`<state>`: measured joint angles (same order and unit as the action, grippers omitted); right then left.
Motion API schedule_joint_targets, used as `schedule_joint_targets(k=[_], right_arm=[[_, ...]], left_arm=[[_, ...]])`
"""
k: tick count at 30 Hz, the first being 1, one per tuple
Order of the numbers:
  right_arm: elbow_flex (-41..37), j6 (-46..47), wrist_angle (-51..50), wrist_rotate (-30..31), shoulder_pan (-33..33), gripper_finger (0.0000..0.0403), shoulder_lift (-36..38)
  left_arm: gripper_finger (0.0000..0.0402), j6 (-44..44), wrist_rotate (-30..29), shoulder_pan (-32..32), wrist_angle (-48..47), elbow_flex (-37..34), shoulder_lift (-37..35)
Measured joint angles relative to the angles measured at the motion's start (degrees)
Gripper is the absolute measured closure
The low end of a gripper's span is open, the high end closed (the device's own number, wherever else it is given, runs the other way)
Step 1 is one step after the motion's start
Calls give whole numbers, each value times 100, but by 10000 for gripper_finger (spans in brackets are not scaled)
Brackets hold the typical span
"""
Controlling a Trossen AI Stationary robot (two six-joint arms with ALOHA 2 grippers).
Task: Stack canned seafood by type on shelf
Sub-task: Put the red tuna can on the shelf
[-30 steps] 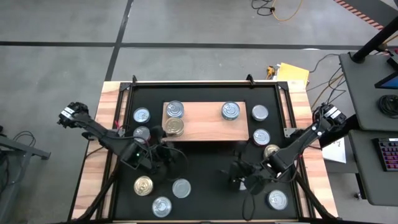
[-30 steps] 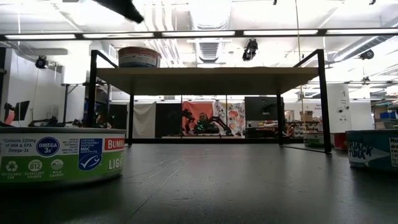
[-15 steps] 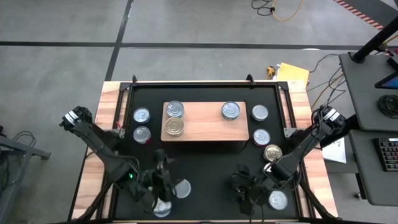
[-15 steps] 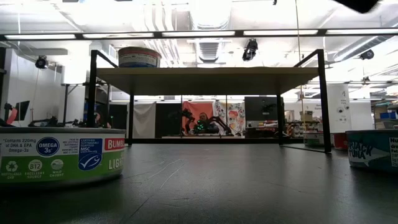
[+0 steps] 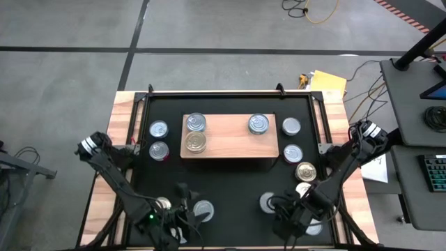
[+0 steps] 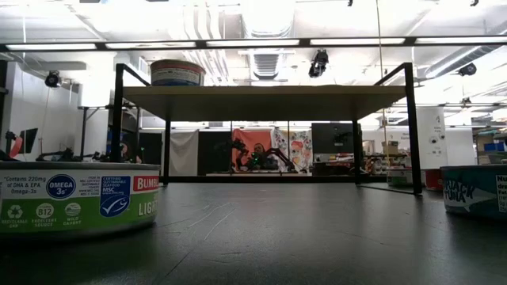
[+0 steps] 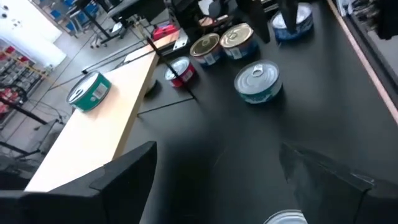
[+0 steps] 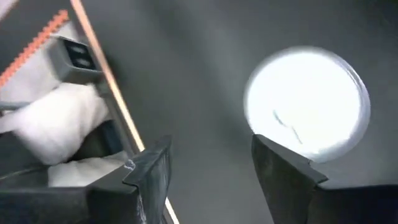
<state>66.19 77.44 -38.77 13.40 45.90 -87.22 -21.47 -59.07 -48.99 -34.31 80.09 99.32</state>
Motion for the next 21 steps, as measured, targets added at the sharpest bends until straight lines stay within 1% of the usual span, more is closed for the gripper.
schedule_joint_targets(k=[6,12,17,21], right_arm=[[0,829,-692,-37,-1,215,5],[0,1346,-1234,-144,-1,252,9],[0,1846,-2100,-425,-1,296,9],[0,1938,-2733,-612,-2,333,11]], left_arm=[[81,-4,-9,-7,-323,161,83],[81,-4,-105,-7,-547,154,83],[81,42,-707,-4,-794,142,82],[81,43,-979,1,-977,136,81]])
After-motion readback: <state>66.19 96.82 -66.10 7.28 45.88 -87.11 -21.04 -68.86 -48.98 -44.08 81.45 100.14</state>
